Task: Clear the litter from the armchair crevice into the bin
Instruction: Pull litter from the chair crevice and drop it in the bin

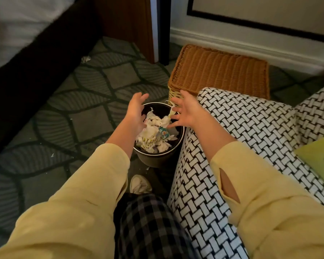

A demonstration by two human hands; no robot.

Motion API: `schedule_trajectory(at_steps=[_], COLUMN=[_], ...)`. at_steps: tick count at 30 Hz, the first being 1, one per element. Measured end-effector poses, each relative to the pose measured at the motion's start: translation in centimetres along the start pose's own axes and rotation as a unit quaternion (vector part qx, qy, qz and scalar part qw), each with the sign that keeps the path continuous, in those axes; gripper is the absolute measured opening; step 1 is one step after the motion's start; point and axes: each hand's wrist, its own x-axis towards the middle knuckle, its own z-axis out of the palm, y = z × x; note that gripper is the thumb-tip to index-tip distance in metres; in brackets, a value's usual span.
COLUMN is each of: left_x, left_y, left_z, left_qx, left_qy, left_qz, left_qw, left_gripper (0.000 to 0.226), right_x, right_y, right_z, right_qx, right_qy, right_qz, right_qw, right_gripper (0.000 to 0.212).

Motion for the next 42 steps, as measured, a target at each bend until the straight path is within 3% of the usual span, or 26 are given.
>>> schedule_trajectory(at_steps=[10,22,29,37,39,42], left_x=[-10.9,-24.1,-30.6,-37.3,-38.7,-40.7], left_y=[0.1,-6.9,-12.0,-19.3,-21.2,-24.6], left_z=[5.5,18.7,26.3,33.2,34.4,36.5], left_qx=[0.001,0.085,0.177,0.315,0.338,0.392], left_qy=[-0.078,-0.279,-0.35,-0.45,-0.472,-0.483], left_qz=[0.052,0.033,0.023,0.022,0.016,0.029], left_qw=[0.996,0.956,0.92,0.835,0.814,0.782], left_gripper=[0.043,0.036,0.038,0.031,0.025,0.019], right_x=[-12.9,-29.3,-36.8,-43.8,-45.0,-46.7], right_y=[1.4,6.3,9.4,16.8,18.0,20.1], right_z=[-6.3,-20.1,-26.4,-33.4,-34.3,-35.5], right_qx=[0.058,0.194,0.266,0.336,0.323,0.255], right_qy=[0.019,0.113,0.173,0.265,0.308,0.444], right_qz=[-0.079,-0.187,-0.244,-0.284,-0.278,-0.243], right_qw=[0.995,0.957,0.916,0.858,0.85,0.824], right_gripper=[0.049,0.021,0.023,0.026,0.025,0.022])
